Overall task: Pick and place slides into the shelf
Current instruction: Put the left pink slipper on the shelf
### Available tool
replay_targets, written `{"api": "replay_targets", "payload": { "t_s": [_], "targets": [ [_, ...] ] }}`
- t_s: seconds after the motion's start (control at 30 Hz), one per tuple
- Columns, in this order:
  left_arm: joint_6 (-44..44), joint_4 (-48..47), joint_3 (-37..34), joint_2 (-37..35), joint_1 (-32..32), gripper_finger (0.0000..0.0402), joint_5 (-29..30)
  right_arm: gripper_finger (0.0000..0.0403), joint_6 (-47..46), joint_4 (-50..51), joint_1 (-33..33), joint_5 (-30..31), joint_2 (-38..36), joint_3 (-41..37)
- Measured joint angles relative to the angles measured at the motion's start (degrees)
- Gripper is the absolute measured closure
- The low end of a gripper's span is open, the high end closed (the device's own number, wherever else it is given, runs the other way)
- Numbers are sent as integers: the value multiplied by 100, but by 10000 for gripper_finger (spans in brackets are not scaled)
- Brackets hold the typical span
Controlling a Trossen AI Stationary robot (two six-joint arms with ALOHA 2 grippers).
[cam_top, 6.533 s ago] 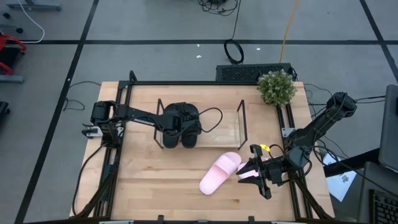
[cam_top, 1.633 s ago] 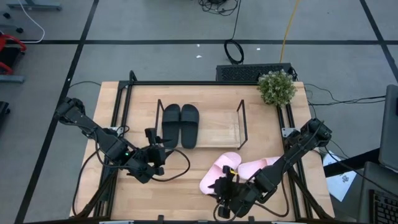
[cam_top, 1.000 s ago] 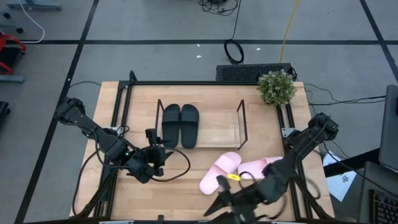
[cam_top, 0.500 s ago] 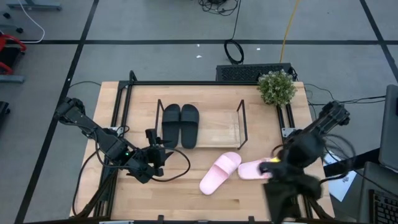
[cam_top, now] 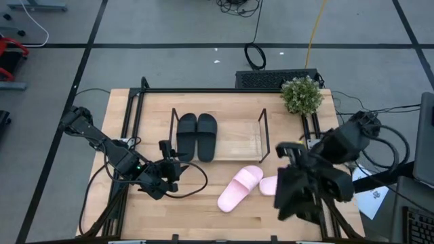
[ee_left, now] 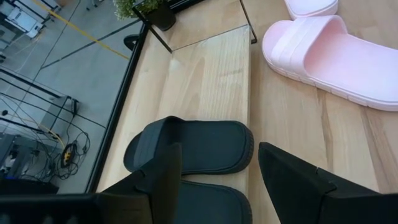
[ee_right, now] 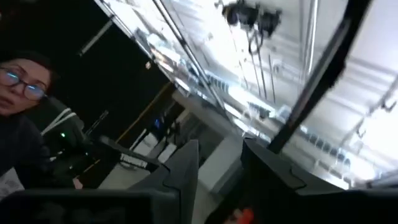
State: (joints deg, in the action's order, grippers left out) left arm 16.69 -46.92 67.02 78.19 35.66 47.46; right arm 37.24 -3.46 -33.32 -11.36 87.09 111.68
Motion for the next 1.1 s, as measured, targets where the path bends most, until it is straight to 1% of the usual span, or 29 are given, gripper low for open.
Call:
{"api": "replay_targets", "payload": {
  "t_s": [0.1,0.2,0.33,0.43,0.57,0.67,0.77,1.03,1.1],
  "targets": [
    [0,0,0,0,0,186,-2,287,-188,657,80,504,218,666],
    [0,-2,0,0,0,186,-1,287,-283,1300,112,1416,404,1059],
    [0,0,0,0,0,186,0,287,-483,1990,109,2754,611,1116],
    [0,-2,0,0,0,186,0,287,-871,2486,109,3658,774,1116],
    [0,-2,0,0,0,186,0,287,-1548,3154,109,4585,1037,1116],
    [1,-1,0,0,0,186,0,287,-2123,3681,109,4989,1266,1116],
    [2,-1,2,0,0,186,0,287,-2845,4298,109,5192,1447,1116],
    [2,-4,2,0,0,186,0,287,-5340,6331,107,5153,1900,1115],
    [2,-1,2,0,0,186,0,287,-5880,6766,109,4968,1974,1116]
  ]
}}
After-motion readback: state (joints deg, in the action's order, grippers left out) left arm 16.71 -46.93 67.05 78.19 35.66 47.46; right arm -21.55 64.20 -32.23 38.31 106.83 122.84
